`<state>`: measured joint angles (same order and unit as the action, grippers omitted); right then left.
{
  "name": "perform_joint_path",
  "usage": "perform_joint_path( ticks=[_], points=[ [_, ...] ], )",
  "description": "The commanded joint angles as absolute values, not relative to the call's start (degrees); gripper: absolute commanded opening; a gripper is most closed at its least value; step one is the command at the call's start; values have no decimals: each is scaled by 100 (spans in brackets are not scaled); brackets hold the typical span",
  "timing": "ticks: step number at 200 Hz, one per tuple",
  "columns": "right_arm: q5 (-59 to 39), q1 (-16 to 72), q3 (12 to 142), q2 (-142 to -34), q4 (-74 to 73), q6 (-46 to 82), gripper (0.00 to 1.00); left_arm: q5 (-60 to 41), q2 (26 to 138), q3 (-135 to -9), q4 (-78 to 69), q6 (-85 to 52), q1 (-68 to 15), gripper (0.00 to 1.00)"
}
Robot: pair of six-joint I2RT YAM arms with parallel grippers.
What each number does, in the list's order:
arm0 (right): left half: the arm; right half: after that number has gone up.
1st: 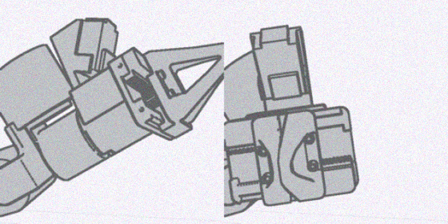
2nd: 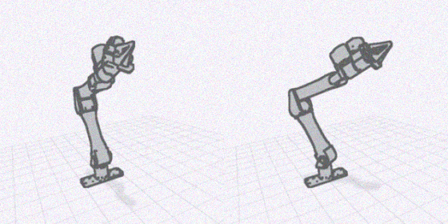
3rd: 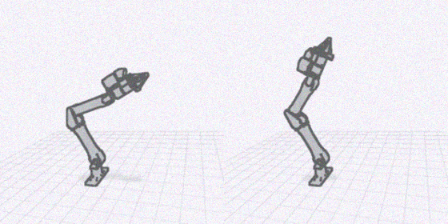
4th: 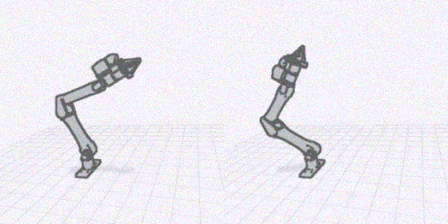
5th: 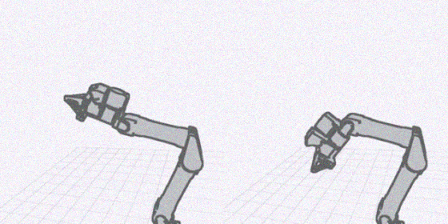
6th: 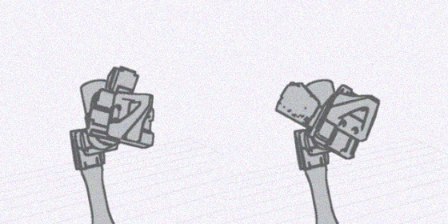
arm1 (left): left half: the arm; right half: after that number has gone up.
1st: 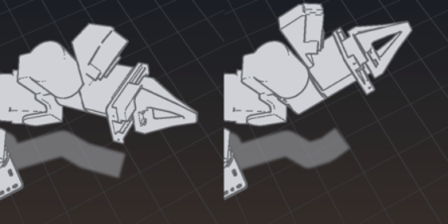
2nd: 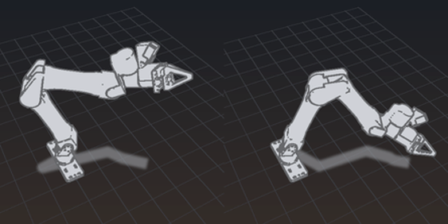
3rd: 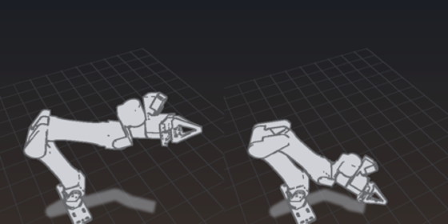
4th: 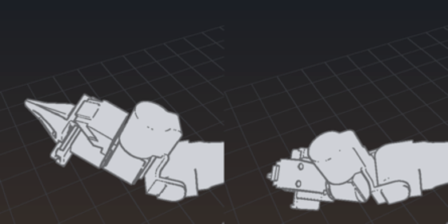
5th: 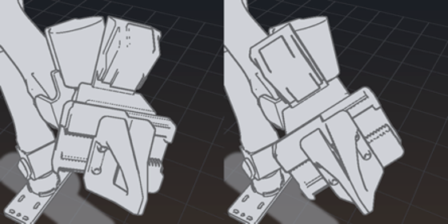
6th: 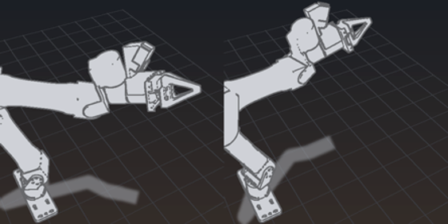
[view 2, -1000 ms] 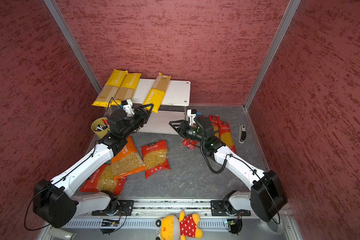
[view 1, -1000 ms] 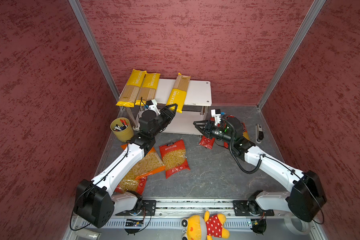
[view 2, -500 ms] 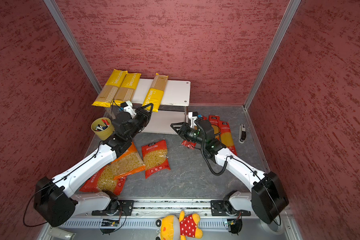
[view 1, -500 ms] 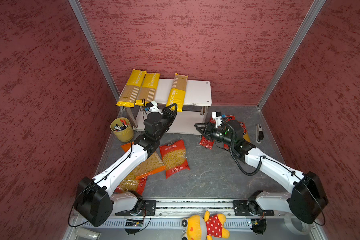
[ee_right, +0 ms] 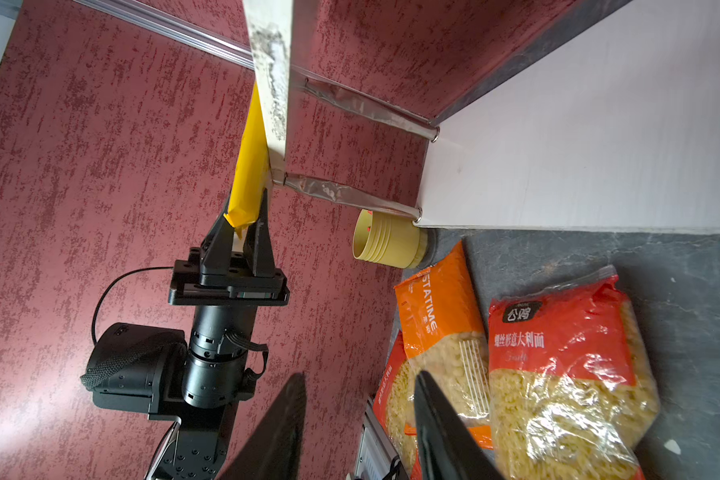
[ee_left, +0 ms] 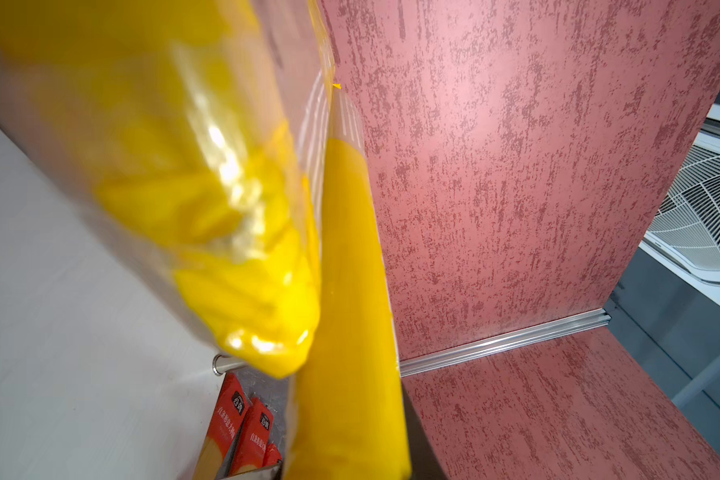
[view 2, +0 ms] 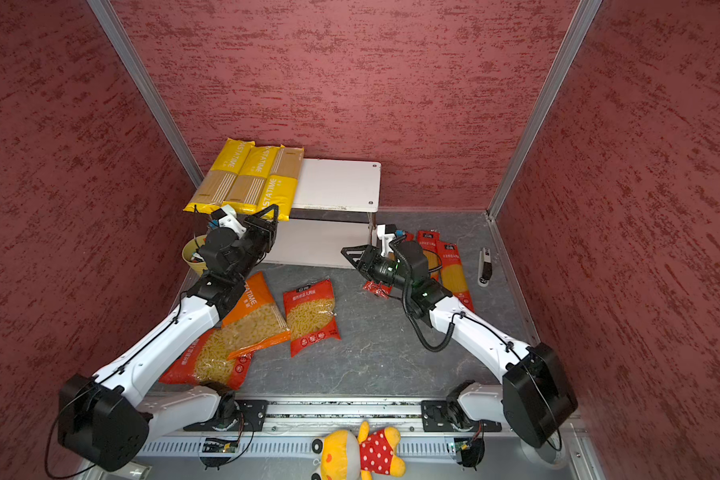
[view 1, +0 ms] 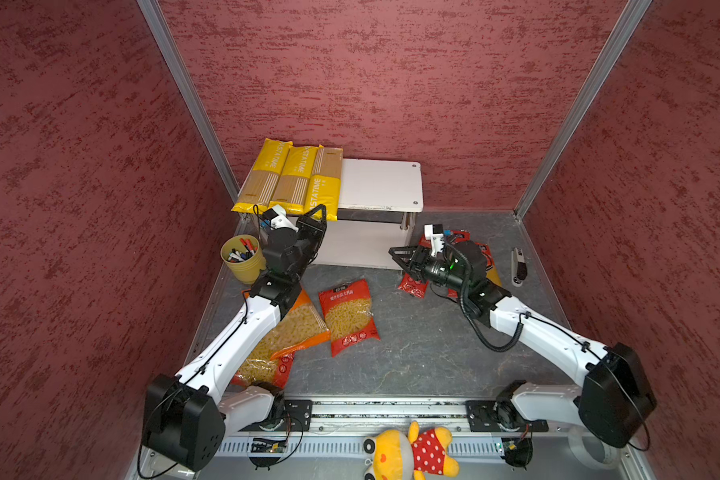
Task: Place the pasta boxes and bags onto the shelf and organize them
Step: 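Slide the pack beside the other two packs with the left gripper, then open the left gripper and draw it back from the shelf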
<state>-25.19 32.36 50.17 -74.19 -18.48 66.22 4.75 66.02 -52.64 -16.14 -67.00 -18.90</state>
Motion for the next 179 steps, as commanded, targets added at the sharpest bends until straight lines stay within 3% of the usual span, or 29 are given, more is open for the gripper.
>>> perform_joint_path(
  ticks=[1, 125, 139, 160, 179],
  points=[
    [-2454, 3188, 4934, -7432, -2230, 6815, 44, 612, 6454, -5277, -1643, -6357, -1788, 5],
    [-2411, 3181, 4737, -7282, -2303, 6797, 44, 208, 6925, -5476, -1698, -6577, -1748, 11],
    [-2403, 3183, 4736, -7292, -2285, 6785, 44, 220, 6886, -5475, -1682, -6478, -1745, 16],
    [-2452, 3183, 4752, -7346, -2335, 6812, 44, 142, 6857, -5450, -1644, -6425, -1736, 32],
    [-2438, 3183, 4738, -7317, -2339, 6808, 44, 9, 6741, -5418, -1478, -6431, -1739, 53]
  ],
)
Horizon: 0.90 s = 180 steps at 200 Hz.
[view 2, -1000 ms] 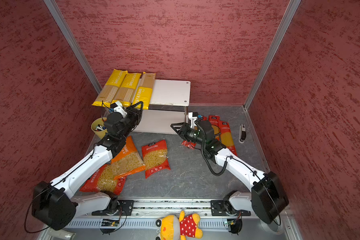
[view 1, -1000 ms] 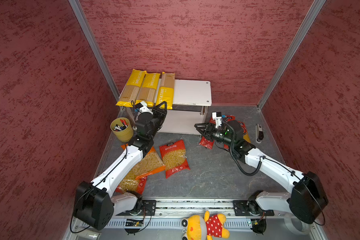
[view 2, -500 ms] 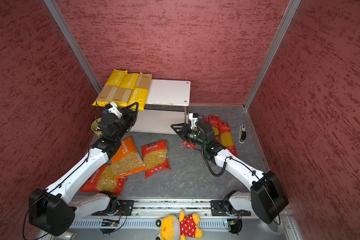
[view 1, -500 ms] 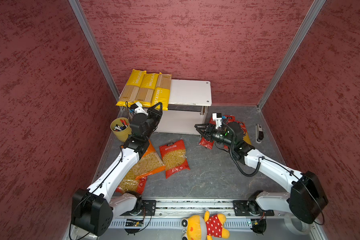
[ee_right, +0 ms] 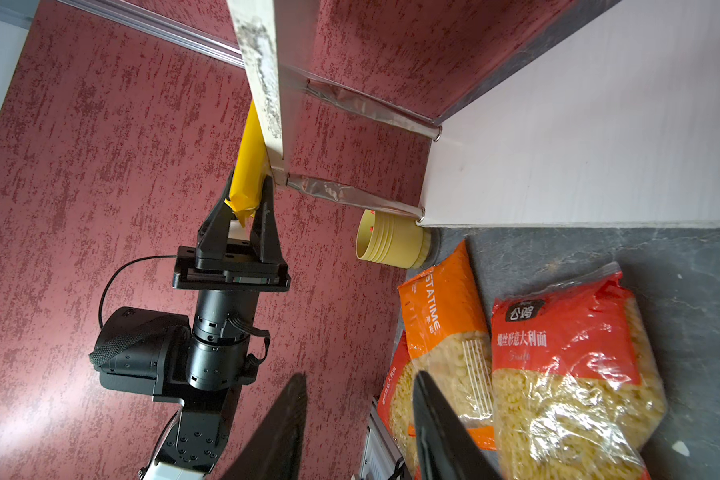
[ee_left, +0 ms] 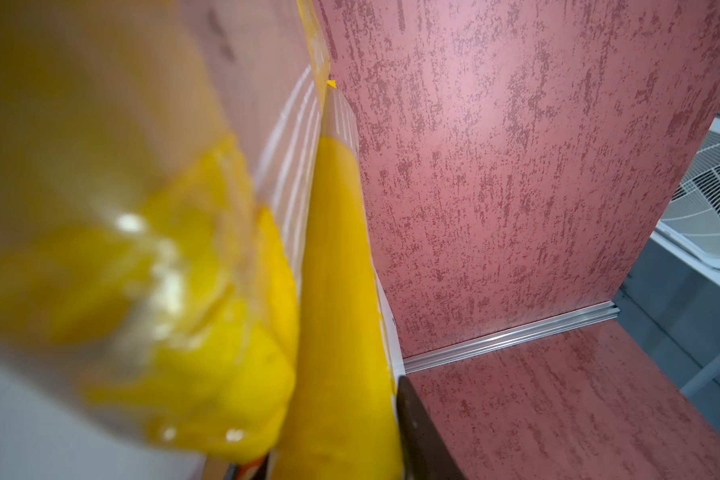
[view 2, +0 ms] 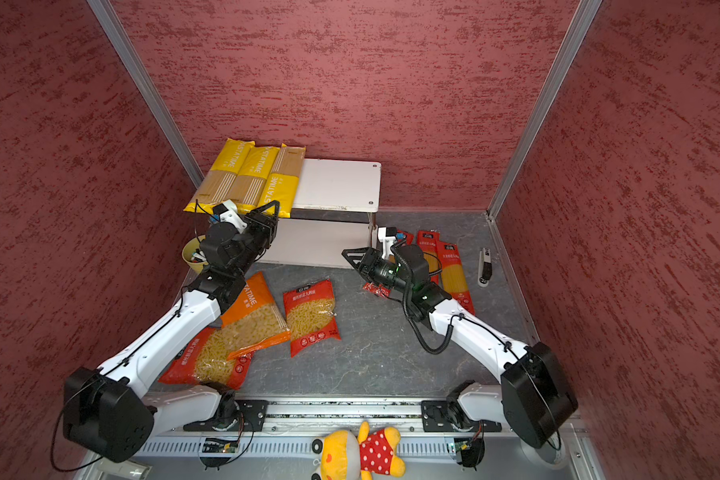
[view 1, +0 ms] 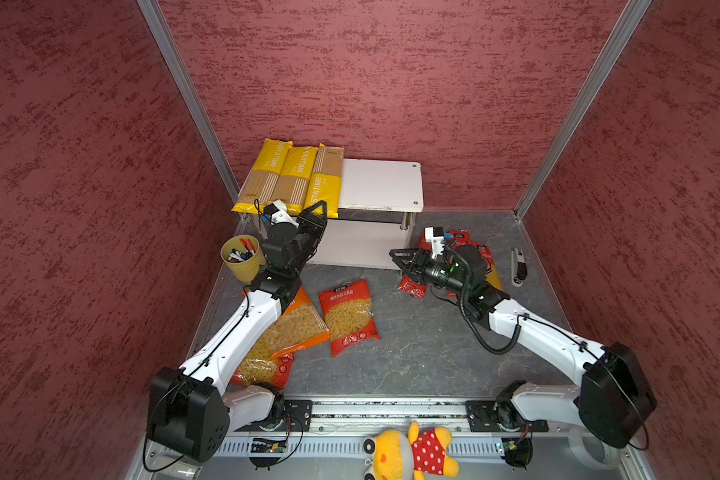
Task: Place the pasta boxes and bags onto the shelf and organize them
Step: 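Open the left gripper and draw it back from the shelf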
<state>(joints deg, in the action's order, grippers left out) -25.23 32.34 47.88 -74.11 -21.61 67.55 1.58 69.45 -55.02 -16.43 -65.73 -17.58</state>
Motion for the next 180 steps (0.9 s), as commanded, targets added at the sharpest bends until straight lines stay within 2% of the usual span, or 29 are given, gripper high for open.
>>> perform_joint_path(
  ticks=[1, 24, 47, 86, 131, 180],
  points=[
    [-2438, 3183, 4738, -7317, -2339, 6808, 44, 9, 6728, -5421, -1460, -6432, -1735, 54],
    [-2377, 3178, 4687, -7294, -2285, 6776, 44, -114, 6479, -5550, -930, -6225, -1781, 72],
    [-2431, 3189, 4702, -7327, -2337, 6838, 44, -349, 6144, -5637, -128, -6092, -1755, 81],
    [-2399, 3186, 4677, -7208, -2262, 6820, 44, -924, 5271, -5791, 1408, -5797, -1122, 82],
    [-2284, 3199, 4336, -7111, -2425, 6855, 43, -2317, 4877, -6487, 2782, -4879, 648, 82],
    [-1921, 3190, 4468, -7080, -1544, 6232, 44, -2434, 4856, -6519, 2748, -4290, 652, 80]
  ],
)
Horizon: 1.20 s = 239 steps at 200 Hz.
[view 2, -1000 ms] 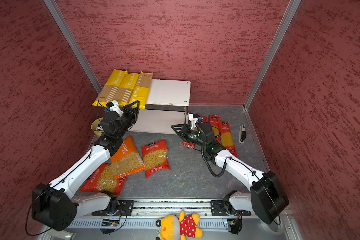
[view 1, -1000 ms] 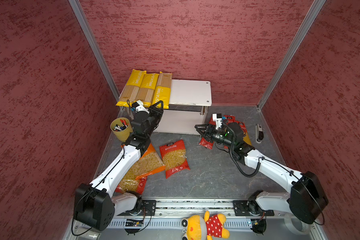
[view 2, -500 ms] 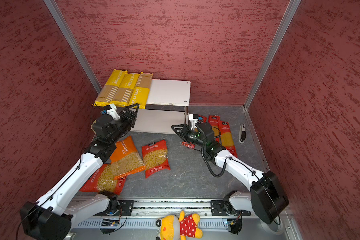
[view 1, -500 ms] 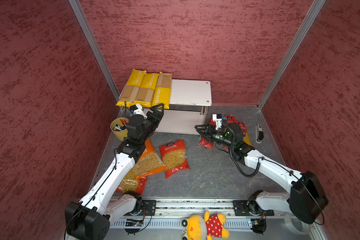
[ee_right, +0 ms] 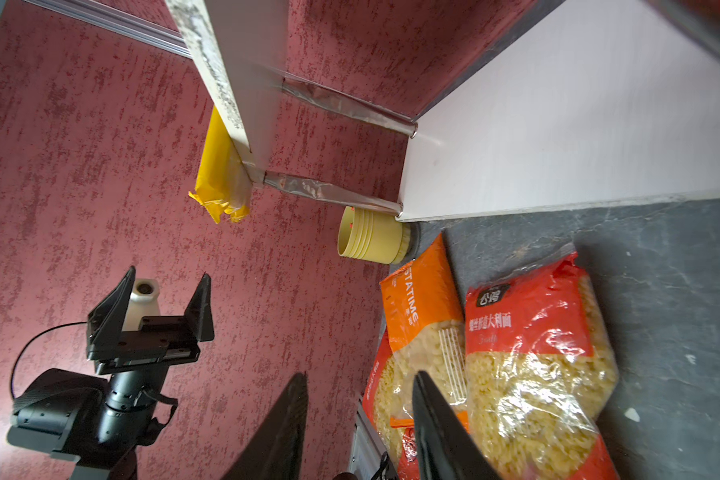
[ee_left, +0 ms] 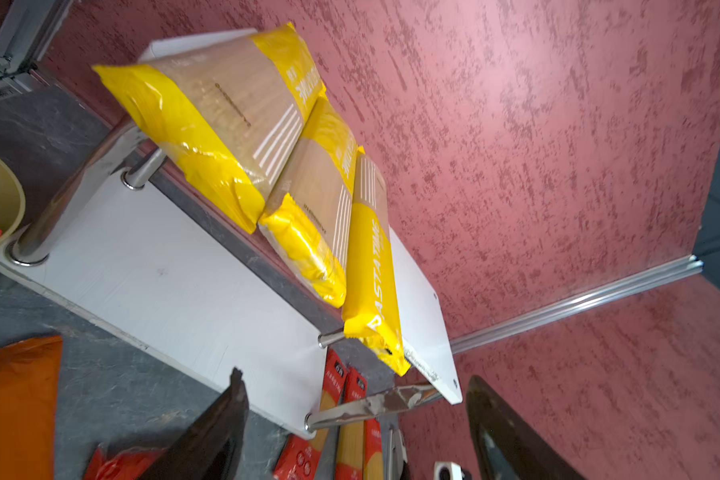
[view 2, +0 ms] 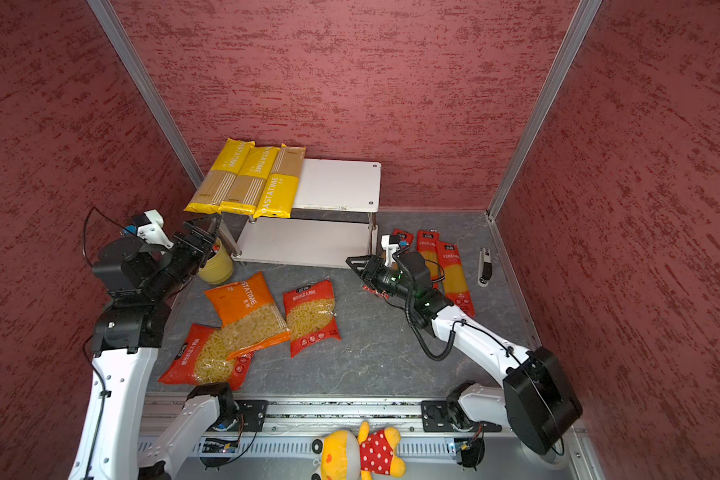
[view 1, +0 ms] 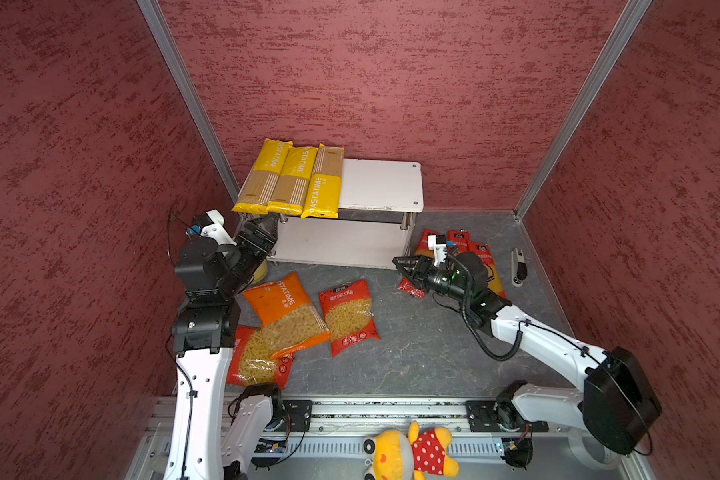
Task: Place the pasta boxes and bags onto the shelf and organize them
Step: 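Open the left gripper and draw it back from the shelf, then move both grippers down to a red spaghetti pack on the table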
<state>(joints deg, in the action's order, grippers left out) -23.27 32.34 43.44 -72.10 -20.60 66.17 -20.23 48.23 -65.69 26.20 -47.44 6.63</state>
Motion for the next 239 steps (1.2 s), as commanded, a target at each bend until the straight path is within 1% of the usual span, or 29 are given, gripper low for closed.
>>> perform_joint_path(
  ticks=[1, 9, 21, 39, 49, 59, 71, 99, 122, 148, 168, 185, 210, 226, 239],
  points=[
    [-1901, 3190, 4471, -7082, -1510, 6214, 44, -2452, 4849, -6507, 2719, -4285, 638, 80],
    [-1740, 3166, 4506, -7100, -1211, 6071, 44, -2528, 4826, -6382, 2455, -4202, 443, 80],
    [-1369, 3098, 4511, -7094, -691, 5950, 44, -2351, 4762, -6214, 2201, -3834, -175, 79],
    [-1065, 2893, 4282, -7011, -400, 5828, 43, -1303, 4685, -6018, 2243, -2906, -1519, 80],
    [-1182, 2708, 4116, -6979, -440, 5776, 42, -588, 4670, -5844, 2246, -2546, -2188, 80],
    [-1380, 2519, 3969, -6977, -538, 5665, 41, -137, 4699, -5630, 2137, -2332, -2729, 80],
    [-1529, 2288, 3858, -7028, -483, 5510, 40, 234, 4757, -5289, 1866, -2313, -3224, 79],
    [-1700, 1683, 3560, -7301, -497, 5247, 39, 654, 5079, -4471, 858, -2638, -4106, 79],
    [-1911, 1376, 3492, -7893, -828, 5274, 36, 1001, 5675, -4247, 251, -2697, -4773, 79],
    [-2144, 1372, 3730, -8879, -1283, 5512, 36, 976, 6543, -4288, -115, -2700, -5200, 79],
    [-2237, 1388, 3935, -9394, -1546, 5694, 37, 889, 7037, -4366, -299, -2809, -5369, 79],
    [-2123, 1415, 4060, -9638, -1565, 5718, 40, 865, 7282, -4400, -389, -2835, -5480, 79],
    [-2236, 1470, 4243, -10030, -1718, 5748, 43, 861, 7417, -4373, -471, -2863, -5486, 79],
    [-2340, 1532, 4417, -10324, -1810, 5756, 43, 857, 7460, -4334, -512, -2874, -5462, 79],
    [-2337, 1564, 4498, -10493, -1898, 5790, 37, 860, 7475, -4331, -500, -2913, -5429, 79]
  ],
)
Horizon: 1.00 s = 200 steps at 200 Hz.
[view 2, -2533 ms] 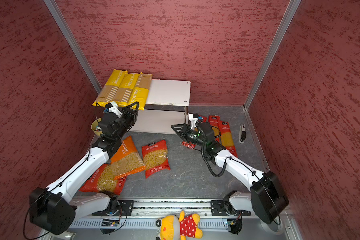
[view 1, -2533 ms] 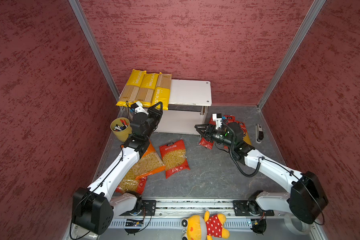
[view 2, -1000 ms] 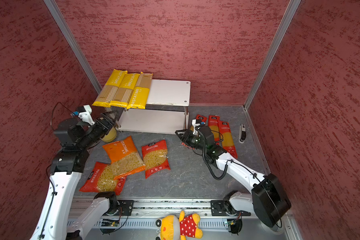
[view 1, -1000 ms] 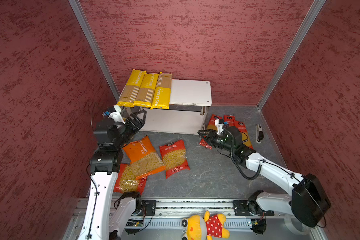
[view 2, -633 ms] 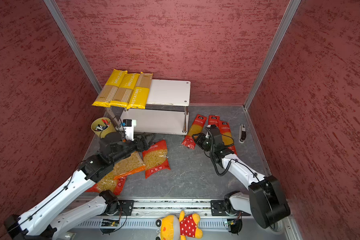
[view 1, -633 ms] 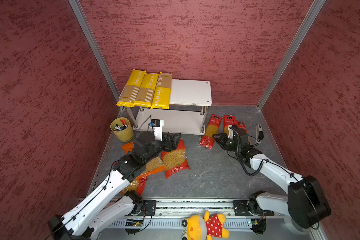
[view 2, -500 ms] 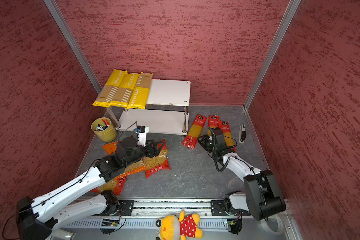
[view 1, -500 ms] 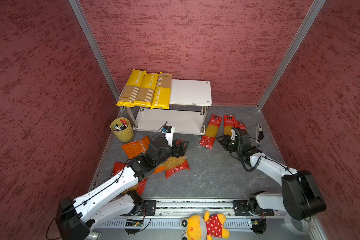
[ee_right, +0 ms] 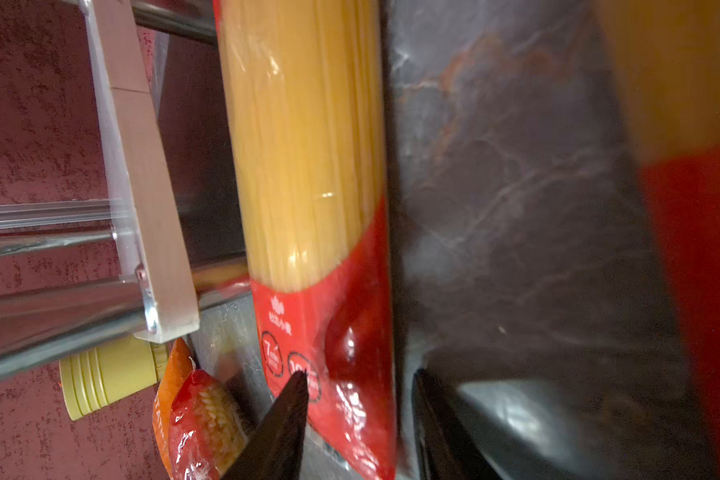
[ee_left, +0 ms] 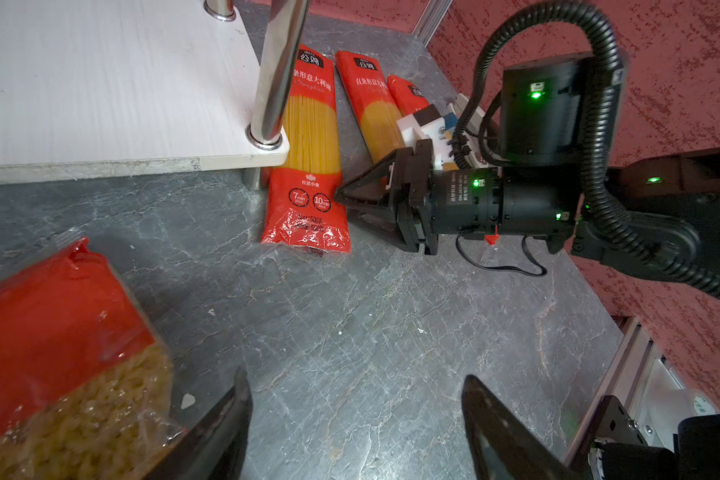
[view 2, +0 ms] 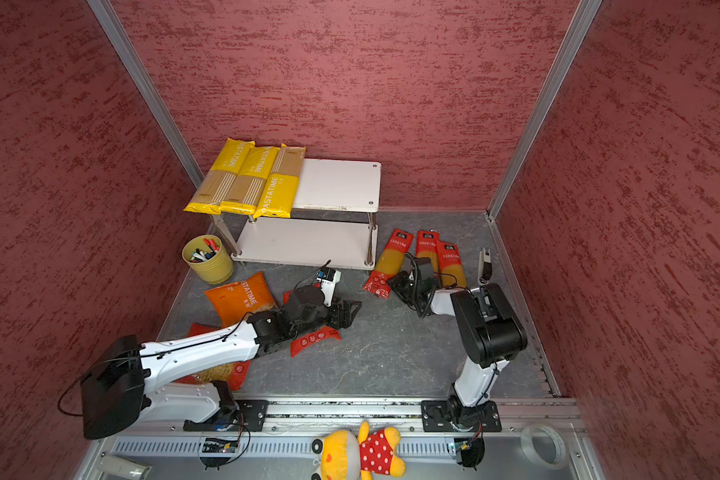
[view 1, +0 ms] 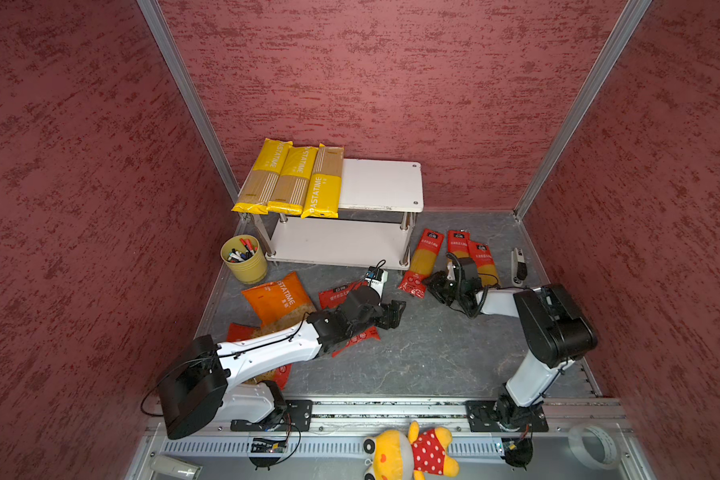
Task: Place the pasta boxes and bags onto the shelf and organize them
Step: 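Move both grippers down to a red spaghetti pack on the table, then grasp the red spaghetti pack at its two ends with both grippers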
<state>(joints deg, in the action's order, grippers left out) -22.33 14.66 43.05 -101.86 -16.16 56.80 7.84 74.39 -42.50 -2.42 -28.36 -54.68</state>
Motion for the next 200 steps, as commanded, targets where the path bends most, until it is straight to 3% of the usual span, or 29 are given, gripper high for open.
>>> perform_joint_path(
  ticks=[1, 47, 105, 133, 161, 179, 200],
  points=[
    [-2337, 1569, 4499, -10498, -1907, 5795, 37, 861, 7473, -4328, -496, -2916, -5426, 79],
    [-2378, 1573, 4112, -9986, -2013, 5706, 5, 730, 7546, -4366, -472, -2939, -5336, 79],
    [-2405, 1944, 2827, -8020, -463, 5363, 0, 537, 8088, -4636, -620, -2968, -5258, 79],
    [-2168, 2648, 2174, -7186, -4, 5828, 7, 370, 8443, -4725, -769, -3100, -5243, 78],
    [-1694, 2712, 2293, -6304, 1091, 5598, 28, 285, 8677, -4867, -633, -3123, -5234, 78],
    [-1676, 2368, 2479, -6086, 1231, 5271, 40, 27, 8783, -4918, -591, -3060, -5190, 76],
    [-2522, 1494, 2344, -6523, 263, 5086, 41, -529, 9080, -5074, -533, -3101, -5134, 71]
  ],
)
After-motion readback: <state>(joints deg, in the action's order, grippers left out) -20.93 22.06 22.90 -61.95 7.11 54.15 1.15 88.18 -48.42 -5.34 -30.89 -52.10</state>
